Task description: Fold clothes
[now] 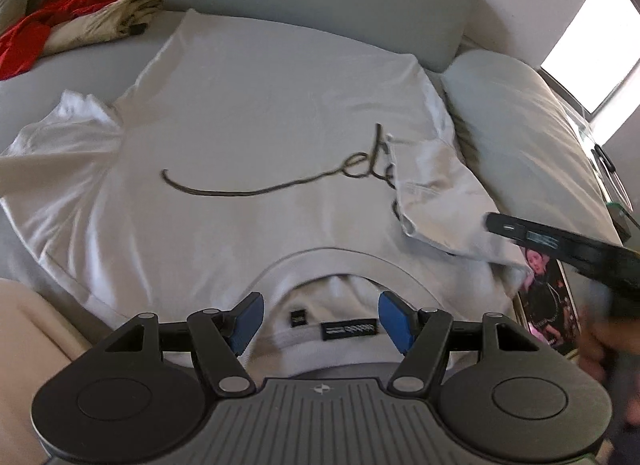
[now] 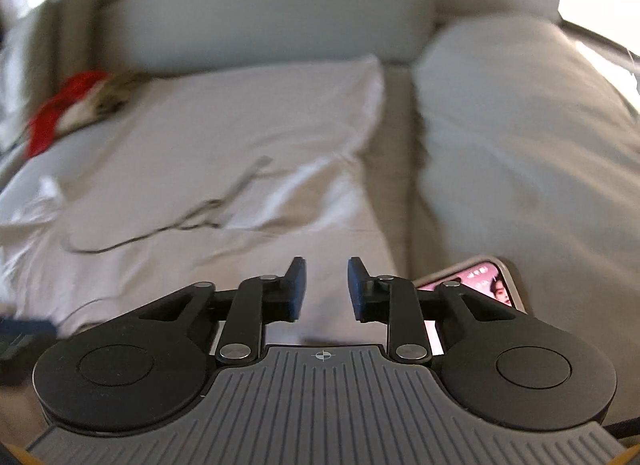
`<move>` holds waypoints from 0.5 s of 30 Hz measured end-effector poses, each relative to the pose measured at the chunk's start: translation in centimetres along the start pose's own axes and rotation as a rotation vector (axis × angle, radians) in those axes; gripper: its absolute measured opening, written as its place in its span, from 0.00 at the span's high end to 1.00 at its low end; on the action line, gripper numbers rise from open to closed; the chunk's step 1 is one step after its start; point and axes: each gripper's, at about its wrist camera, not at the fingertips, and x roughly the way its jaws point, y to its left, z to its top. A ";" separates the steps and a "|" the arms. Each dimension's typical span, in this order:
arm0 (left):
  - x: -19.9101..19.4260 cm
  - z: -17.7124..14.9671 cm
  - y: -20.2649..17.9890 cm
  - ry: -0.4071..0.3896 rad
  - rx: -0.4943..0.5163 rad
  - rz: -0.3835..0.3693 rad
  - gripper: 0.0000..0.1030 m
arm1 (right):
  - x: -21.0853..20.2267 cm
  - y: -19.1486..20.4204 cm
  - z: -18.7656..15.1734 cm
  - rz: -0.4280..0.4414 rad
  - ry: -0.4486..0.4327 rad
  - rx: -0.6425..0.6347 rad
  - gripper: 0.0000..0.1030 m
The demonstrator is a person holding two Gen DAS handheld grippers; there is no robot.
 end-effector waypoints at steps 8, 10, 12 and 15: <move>0.1 -0.4 1.3 0.007 -0.007 0.025 0.38 | 2.7 0.2 -0.1 -0.220 0.169 -0.015 0.94; 0.0 -0.5 1.4 0.000 -0.002 0.016 0.38 | 2.7 0.8 0.4 -0.260 0.191 -0.048 0.88; -0.1 -0.5 1.4 -0.008 0.007 0.009 0.38 | 1.7 0.4 1.6 -0.177 0.100 0.010 0.85; -0.1 -0.4 1.2 -0.010 0.021 0.007 0.38 | 2.7 -0.3 4.0 -0.053 -0.012 0.106 0.83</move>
